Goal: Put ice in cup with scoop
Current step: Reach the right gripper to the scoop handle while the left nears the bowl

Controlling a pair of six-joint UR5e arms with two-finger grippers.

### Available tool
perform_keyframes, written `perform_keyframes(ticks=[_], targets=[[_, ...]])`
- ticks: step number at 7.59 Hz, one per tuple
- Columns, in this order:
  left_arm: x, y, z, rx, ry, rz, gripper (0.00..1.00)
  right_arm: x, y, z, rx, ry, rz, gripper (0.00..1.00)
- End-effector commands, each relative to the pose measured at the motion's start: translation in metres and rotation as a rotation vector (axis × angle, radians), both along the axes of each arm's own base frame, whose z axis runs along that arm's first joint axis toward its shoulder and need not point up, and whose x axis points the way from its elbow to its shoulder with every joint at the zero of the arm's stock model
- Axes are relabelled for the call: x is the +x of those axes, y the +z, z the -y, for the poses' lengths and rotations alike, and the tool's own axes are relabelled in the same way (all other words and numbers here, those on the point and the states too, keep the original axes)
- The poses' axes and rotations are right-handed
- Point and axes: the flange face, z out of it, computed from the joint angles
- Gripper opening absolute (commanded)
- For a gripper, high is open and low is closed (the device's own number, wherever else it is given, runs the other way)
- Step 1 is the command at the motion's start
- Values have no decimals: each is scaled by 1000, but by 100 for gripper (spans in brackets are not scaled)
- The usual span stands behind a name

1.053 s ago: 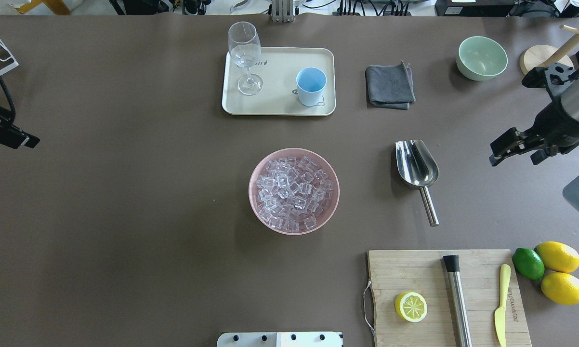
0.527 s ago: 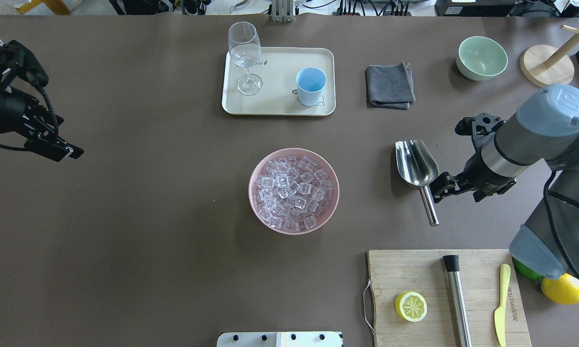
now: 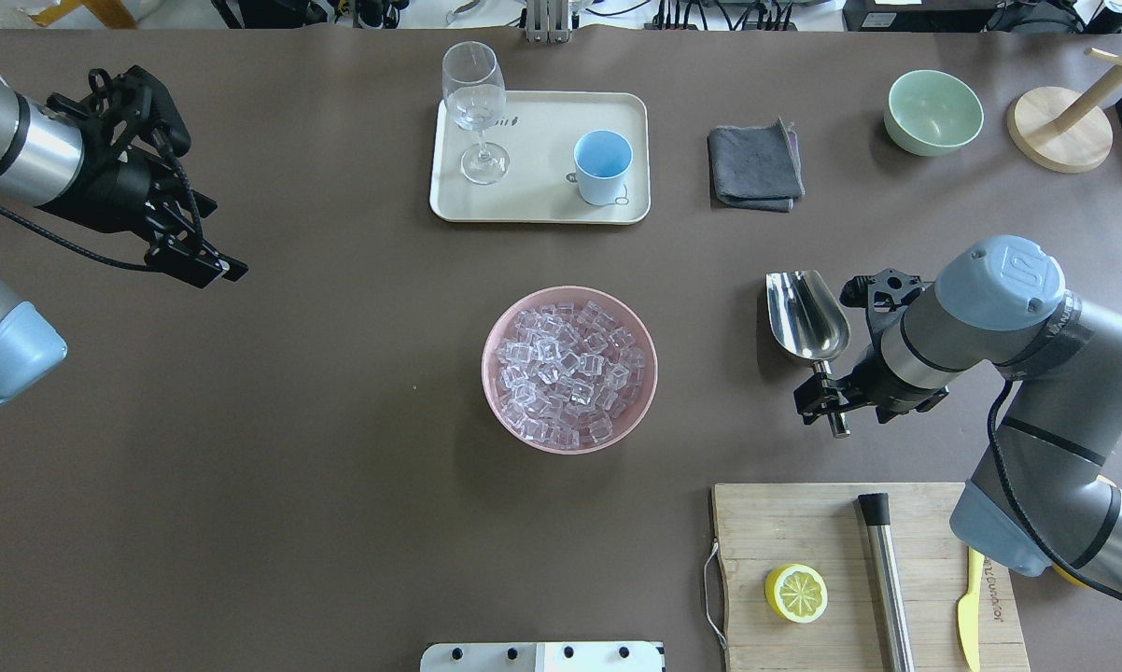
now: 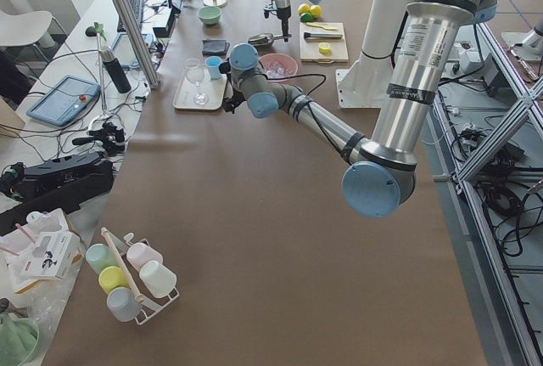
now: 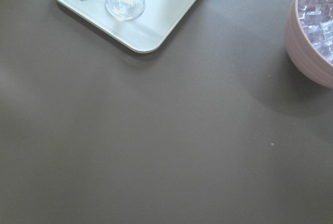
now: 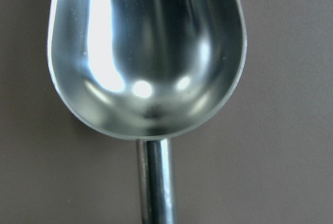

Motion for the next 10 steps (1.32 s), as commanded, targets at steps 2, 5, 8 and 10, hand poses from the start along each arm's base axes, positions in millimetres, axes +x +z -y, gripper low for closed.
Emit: perform_keyframes(ticks=[2,5,8,10], targets=[[47,-5,-21,39,70,-10,98,-12,-12,0,4,-9,19,94],[97,1,-37,202,-10,-4,98,-12,-10,0,-2,-11,8,94],[149,16,-44,432,95,-1,98,-11,-10,1,-13,-10,-14,85],[196,20,-50,463,135,-46,98,-10,-10,0,-17,-14,-10,47]])
